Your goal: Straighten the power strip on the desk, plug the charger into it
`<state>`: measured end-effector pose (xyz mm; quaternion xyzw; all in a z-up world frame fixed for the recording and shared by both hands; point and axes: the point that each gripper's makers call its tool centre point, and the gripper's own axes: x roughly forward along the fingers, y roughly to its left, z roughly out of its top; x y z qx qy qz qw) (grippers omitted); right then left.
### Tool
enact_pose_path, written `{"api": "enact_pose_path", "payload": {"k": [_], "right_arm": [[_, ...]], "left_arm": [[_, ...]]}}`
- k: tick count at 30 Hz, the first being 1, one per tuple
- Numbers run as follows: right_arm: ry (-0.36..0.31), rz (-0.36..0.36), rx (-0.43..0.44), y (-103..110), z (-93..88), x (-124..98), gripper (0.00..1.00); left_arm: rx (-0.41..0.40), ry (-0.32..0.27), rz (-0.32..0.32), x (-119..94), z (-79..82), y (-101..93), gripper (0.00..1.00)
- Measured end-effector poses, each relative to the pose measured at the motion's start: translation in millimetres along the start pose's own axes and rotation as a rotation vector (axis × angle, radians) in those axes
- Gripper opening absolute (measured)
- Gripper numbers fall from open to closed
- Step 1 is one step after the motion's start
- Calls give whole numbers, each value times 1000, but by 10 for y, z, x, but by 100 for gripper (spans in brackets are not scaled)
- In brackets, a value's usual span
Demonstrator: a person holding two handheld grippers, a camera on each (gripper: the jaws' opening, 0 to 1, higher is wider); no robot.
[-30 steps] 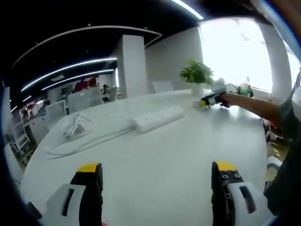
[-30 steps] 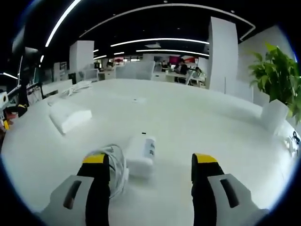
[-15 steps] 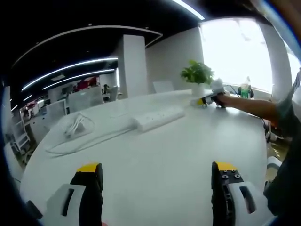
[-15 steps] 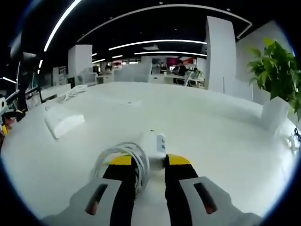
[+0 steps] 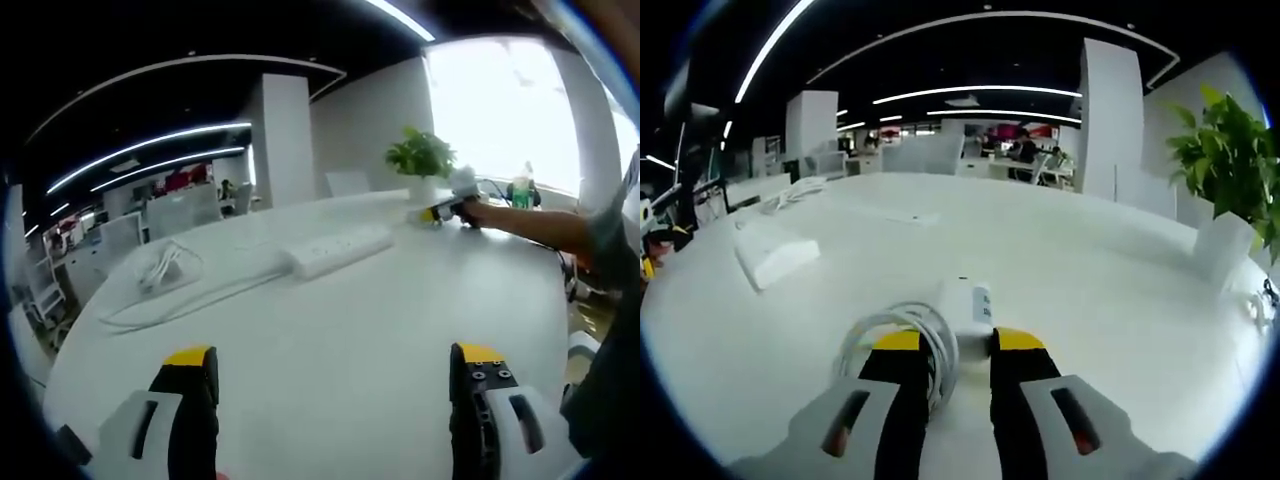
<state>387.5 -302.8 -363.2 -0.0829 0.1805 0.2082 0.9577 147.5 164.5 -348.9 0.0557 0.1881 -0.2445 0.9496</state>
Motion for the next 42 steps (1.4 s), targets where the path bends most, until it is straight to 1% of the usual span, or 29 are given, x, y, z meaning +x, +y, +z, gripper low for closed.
{"api": "enact_pose_path", "payload": {"k": [7,12,15,18,23,25,30,31,33,35,36,37,40,42], "right_arm": [[0,13,-5,84,19,-74,21],[-5,22,4,76,69,-101,21],[-5,26,-24,131,113,-137,21],[4,56,-46,212,165,-168,21],[19,94,-102,313,279,-203,21],[17,90,-137,319,345,-217,21],[15,125,-177,449,464,-258,21],[16,141,-199,533,499,-269,21],[21,167,-237,632,536,-274,21],[19,178,-284,715,593,-288,21],[19,182,-288,727,602,-291,21],[30,209,-304,792,635,-296,21],[45,213,-368,826,701,-286,21],[53,229,-379,874,755,-285,21]], "left_arm": [[1,1,-3,10,-1,-8,99],[2,3,-2,3,-1,-11,99],[8,8,1,-4,0,-13,99],[8,8,2,-5,4,-11,99],[8,8,0,3,1,-30,99],[9,10,-3,8,-5,-40,99],[11,12,-2,0,-5,-47,99],[10,14,1,-7,-9,-41,99],[7,13,5,-15,-10,-30,99],[7,12,4,-20,-9,-31,99],[7,12,5,-22,-9,-27,99],[9,12,4,-26,-8,-25,99],[9,12,4,-36,-11,-21,99],[7,11,5,-44,-18,-17,99]]}}
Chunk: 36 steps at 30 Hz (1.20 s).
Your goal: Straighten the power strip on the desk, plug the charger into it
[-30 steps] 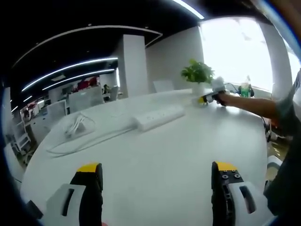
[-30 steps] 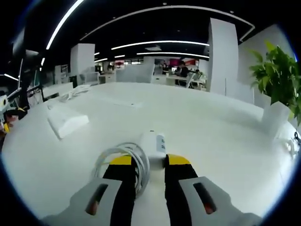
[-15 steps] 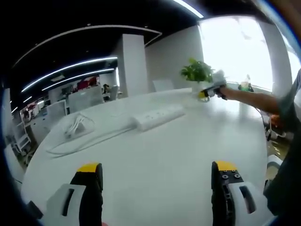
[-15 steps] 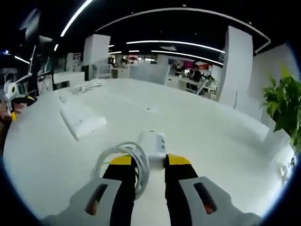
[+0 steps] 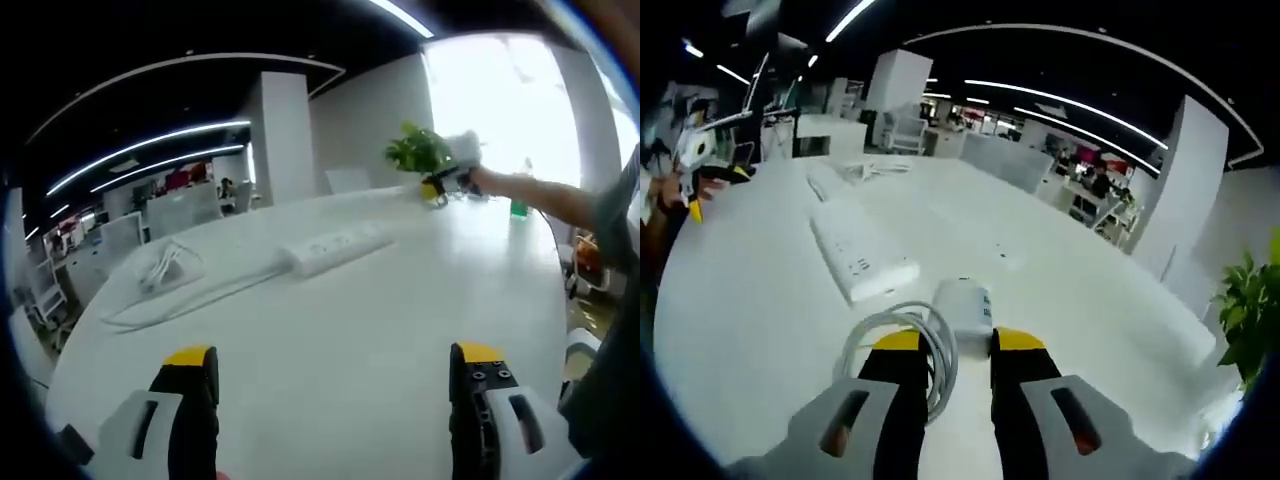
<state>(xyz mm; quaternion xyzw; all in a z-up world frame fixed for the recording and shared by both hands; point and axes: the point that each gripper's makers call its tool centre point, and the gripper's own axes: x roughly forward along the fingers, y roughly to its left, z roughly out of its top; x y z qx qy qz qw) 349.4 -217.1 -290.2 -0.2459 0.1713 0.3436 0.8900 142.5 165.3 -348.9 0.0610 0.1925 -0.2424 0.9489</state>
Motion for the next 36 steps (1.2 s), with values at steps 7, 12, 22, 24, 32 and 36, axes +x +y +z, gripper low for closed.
{"api": "enact_pose_path", "payload": {"k": [7,12,22,24,32,36], "right_arm": [[18,40,-62,98,147,15,21],[65,87,-138,298,147,54,21],[99,158,-202,435,256,179,21],[100,166,-189,442,263,208,21],[138,221,-258,617,257,305,21],[151,249,-277,678,238,359,21]], "left_arm": [[-10,-5,3,-10,-24,13,99],[-4,2,4,-6,-36,6,99],[-5,-5,2,-16,-19,13,99],[-8,-9,5,-25,-16,23,99],[-8,-5,0,-14,-39,14,99],[-11,-8,-5,-9,-45,2,99]]}}
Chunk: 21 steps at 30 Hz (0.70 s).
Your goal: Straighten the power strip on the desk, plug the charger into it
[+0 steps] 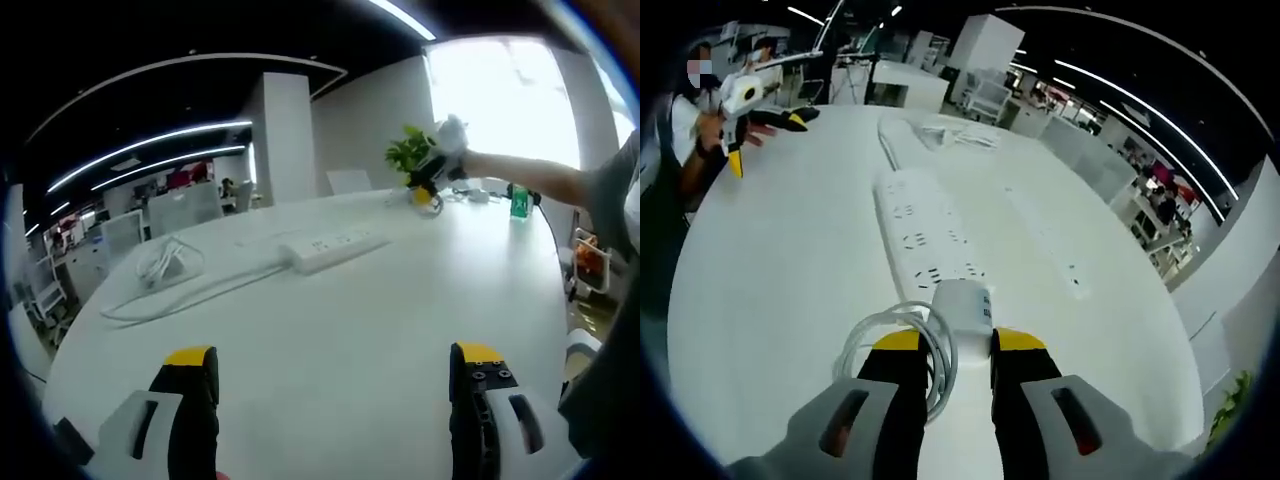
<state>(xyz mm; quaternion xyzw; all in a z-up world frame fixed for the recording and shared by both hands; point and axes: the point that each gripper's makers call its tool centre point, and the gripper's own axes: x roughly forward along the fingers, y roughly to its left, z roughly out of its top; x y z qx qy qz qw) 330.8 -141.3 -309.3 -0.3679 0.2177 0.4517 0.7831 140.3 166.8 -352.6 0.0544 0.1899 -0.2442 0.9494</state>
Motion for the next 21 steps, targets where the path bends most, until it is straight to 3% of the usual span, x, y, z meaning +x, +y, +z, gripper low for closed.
{"api": "enact_pose_path", "payload": {"k": [21], "right_arm": [[81,84,-120,168,94,210,21]], "left_arm": [[-8,1,11,-6,-29,53,99]]}}
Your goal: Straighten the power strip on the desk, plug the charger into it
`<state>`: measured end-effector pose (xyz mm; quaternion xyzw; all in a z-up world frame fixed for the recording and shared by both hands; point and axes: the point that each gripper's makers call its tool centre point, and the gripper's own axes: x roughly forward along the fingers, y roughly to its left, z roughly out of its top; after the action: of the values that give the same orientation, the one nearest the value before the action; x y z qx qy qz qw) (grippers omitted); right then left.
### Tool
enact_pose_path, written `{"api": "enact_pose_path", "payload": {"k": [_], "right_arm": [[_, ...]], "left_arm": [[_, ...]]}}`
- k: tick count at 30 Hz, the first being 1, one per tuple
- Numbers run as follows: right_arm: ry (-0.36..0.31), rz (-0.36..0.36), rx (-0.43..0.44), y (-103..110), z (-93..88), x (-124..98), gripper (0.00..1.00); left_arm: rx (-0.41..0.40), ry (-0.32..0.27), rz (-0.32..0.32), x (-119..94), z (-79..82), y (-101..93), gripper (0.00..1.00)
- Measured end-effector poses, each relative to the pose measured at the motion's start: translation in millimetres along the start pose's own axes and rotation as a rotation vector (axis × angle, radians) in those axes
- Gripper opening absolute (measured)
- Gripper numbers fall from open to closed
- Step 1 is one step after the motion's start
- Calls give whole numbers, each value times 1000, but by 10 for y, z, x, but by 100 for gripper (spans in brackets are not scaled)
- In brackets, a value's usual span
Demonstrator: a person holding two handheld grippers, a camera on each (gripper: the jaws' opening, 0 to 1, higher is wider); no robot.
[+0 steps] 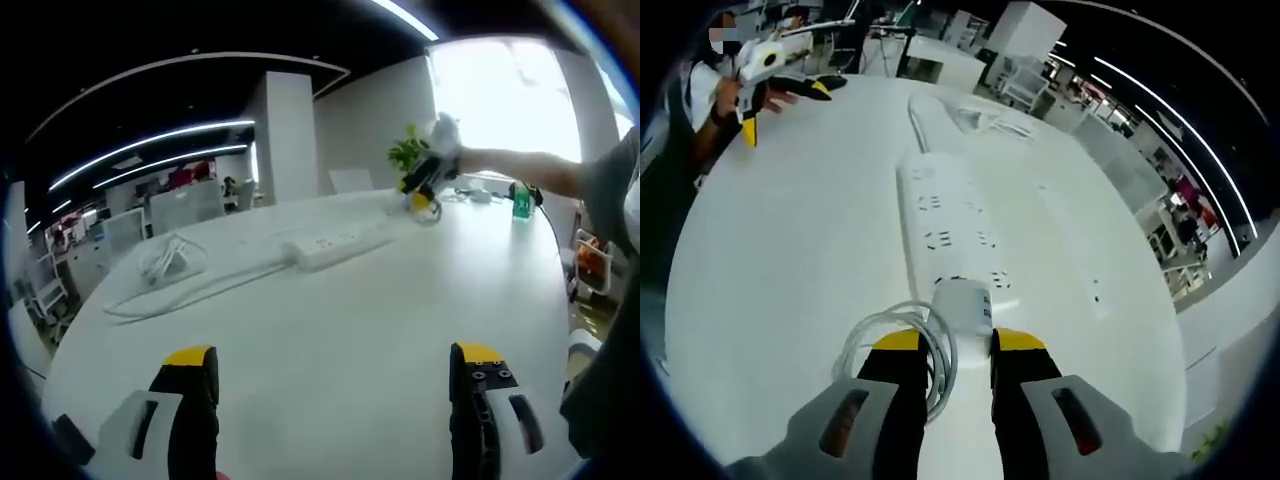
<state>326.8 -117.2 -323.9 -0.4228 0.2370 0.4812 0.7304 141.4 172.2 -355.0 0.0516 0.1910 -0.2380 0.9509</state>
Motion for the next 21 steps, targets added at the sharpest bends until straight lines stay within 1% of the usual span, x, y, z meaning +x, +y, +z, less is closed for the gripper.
{"api": "enact_pose_path", "payload": {"k": [2,10,13,16,21], "right_arm": [[12,3,-14,-1,-12,29,21],[31,15,-29,11,-19,25,21],[57,25,-63,27,-2,35,21],[73,21,-78,10,7,43,21],[115,41,-112,-15,25,49,21]], "left_arm": [[-1,-1,0,-4,1,0,99],[-5,-1,5,-13,-13,29,99],[-7,-3,3,-3,-10,26,99],[-5,-2,2,2,-15,23,99],[-5,-3,8,-12,-13,53,99]]}}
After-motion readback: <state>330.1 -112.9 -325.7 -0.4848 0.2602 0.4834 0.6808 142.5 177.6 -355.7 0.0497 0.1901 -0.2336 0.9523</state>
